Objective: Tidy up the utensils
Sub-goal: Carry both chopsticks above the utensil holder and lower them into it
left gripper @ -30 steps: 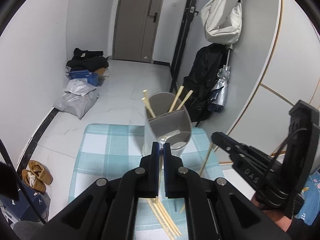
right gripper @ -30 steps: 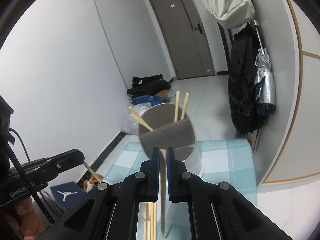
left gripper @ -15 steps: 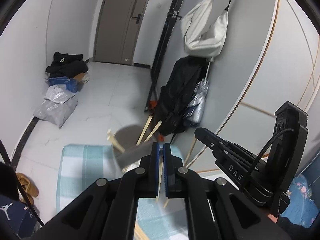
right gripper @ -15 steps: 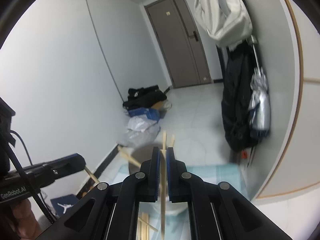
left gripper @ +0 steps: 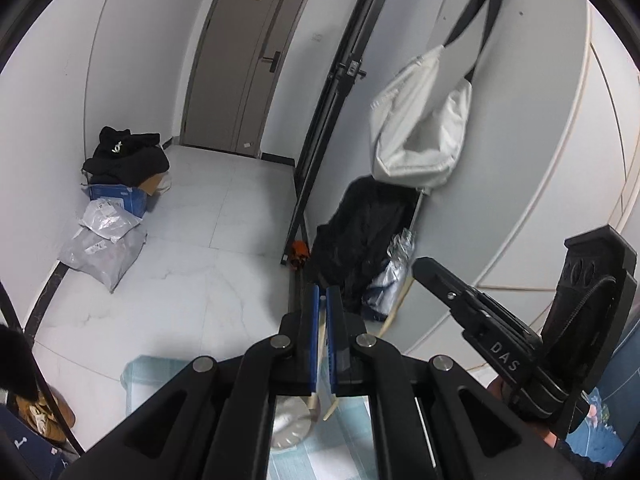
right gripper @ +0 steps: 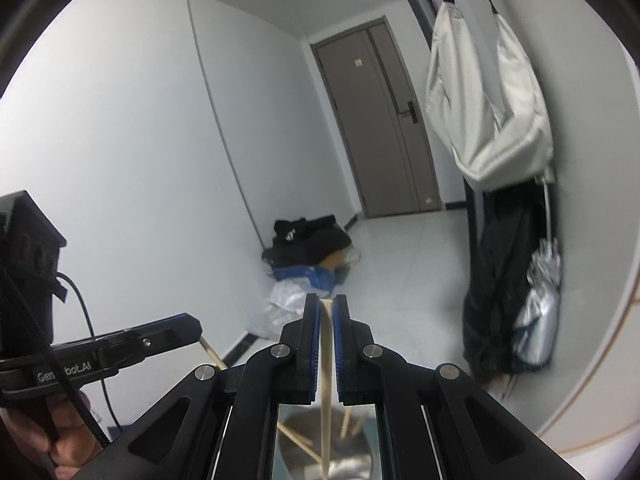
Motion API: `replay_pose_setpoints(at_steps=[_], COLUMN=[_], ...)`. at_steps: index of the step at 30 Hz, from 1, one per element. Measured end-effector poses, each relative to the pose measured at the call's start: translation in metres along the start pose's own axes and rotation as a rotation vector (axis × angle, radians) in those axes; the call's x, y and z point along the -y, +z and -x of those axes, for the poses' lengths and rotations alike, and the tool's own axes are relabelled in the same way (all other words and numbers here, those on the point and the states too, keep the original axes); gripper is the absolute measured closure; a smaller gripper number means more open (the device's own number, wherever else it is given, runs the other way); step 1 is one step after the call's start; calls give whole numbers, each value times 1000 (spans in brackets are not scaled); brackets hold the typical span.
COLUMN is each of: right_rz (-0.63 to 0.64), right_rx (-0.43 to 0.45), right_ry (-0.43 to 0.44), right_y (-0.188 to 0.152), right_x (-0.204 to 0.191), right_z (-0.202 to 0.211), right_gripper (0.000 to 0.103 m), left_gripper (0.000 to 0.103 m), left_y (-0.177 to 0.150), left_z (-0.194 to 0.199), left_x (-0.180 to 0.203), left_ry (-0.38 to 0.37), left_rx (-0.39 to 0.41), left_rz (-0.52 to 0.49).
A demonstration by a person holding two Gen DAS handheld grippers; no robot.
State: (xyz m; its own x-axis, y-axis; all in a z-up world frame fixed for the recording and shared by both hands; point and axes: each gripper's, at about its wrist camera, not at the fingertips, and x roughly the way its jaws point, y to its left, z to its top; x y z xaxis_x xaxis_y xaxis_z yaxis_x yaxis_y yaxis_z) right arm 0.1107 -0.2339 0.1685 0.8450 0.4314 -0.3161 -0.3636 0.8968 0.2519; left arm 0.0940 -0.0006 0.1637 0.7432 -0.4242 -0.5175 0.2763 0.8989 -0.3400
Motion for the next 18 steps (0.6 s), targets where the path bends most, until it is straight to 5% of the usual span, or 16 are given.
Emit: replay_pose_setpoints(at_steps=[7,18], right_rz=[-9,-12], right_rx=[41,12], right_ry=[11,-58], right_y=[13,-29], right_x=[5,22], right_z=[-30,-76], right_gripper=[97,97], left_gripper=[103,103], left_y=[14,-4], left_z=[-14,-50], left_x=[-9,-29], left_ry=[42,69], left_rx=[15,-72], left_rz=[-40,-84])
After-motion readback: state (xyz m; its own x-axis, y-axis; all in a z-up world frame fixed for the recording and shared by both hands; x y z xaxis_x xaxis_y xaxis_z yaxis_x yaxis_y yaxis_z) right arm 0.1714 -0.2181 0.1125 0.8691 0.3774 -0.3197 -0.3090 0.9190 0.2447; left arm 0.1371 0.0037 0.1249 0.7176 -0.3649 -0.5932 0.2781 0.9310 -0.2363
